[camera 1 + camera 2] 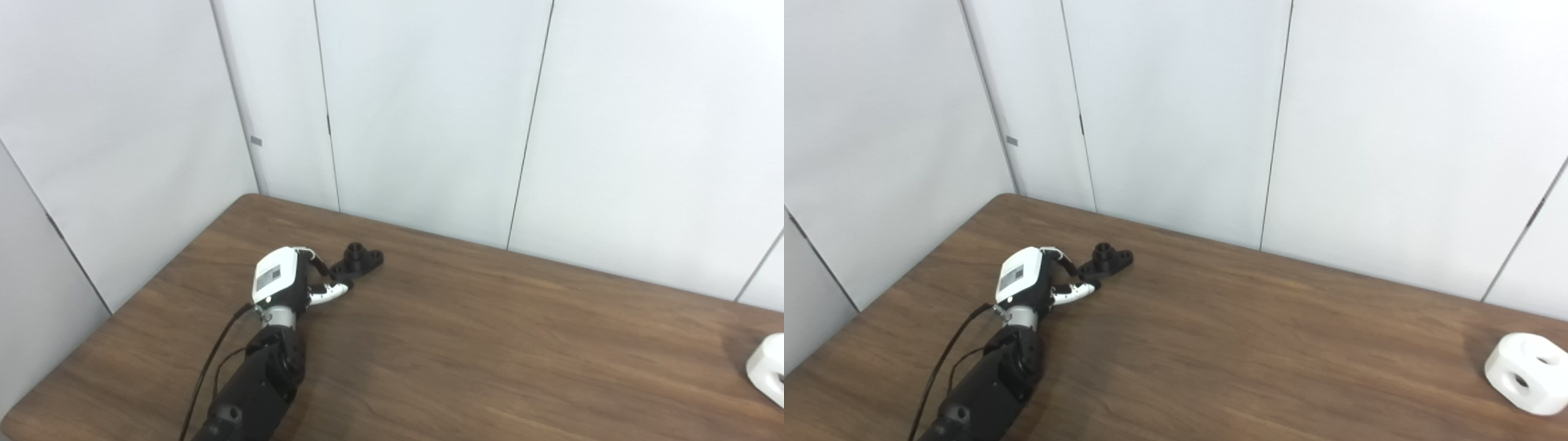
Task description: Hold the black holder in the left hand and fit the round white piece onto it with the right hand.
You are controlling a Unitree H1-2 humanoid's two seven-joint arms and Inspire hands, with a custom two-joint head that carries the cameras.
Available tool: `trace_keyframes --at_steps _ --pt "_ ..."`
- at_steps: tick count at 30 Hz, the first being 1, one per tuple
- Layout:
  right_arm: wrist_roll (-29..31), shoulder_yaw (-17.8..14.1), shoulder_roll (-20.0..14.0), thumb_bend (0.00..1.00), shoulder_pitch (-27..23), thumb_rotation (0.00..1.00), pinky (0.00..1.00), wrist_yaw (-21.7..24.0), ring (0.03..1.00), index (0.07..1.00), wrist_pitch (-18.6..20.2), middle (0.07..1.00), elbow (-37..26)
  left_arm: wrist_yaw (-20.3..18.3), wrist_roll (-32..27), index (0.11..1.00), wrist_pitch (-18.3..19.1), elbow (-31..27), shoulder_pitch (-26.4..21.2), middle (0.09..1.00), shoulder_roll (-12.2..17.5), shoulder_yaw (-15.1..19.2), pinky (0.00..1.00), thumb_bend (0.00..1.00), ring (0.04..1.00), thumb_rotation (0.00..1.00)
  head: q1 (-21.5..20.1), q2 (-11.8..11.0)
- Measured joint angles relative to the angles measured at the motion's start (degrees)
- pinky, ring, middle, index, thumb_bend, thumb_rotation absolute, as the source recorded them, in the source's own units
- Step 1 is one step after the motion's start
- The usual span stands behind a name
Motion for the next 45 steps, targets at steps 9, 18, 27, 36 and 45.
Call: trace_keyframes --at_steps 9,18,27,36,45 --pt "0.02 0.01 0.00 0.52 0.03 0.67 0.66 -0.12 0.813 0.872 -0.08 0.870 0.04 -0.10 -0.17 0.496 0.85 -0.02 -0.16 0.848 -0.38 0.25 0.91 0.52 0.864 0.07 -0.18 -0.18" --pt "-0.13 0.06 0.01 0.51 0.07 0.68 0.66 -0.25 0.815 0.870 -0.07 0.871 0.04 -0.25 -2.03 0.722 2.32 -0.10 -0.59 0.877 -0.43 0.68 0.92 0.95 0.876 0.10 -0.35 -0.26" --pt "-0.23 0.06 0.01 0.51 0.13 0.67 0.67 -0.32 0.819 0.871 -0.16 0.874 0.04 -0.25 -2.21 0.752 2.65 -0.03 -0.75 0.884 -0.41 0.48 0.95 0.96 0.884 0.12 -0.62 -0.35" --pt "-0.23 0.10 0.13 0.50 0.46 0.66 0.66 -0.70 0.819 0.870 -0.39 0.873 0.01 -0.28 -3.31 0.768 2.70 1.01 -1.40 0.906 -0.42 0.18 1.00 0.95 0.904 0.14 -1.06 -0.44" --pt "-0.33 0.31 0.13 0.52 0.83 0.66 0.67 -1.23 0.821 0.871 -0.85 0.873 -0.04 -0.27 -4.08 0.762 2.19 2.88 -2.41 0.909 -0.68 -0.41 1.00 0.96 0.917 0.20 -1.58 -0.62"
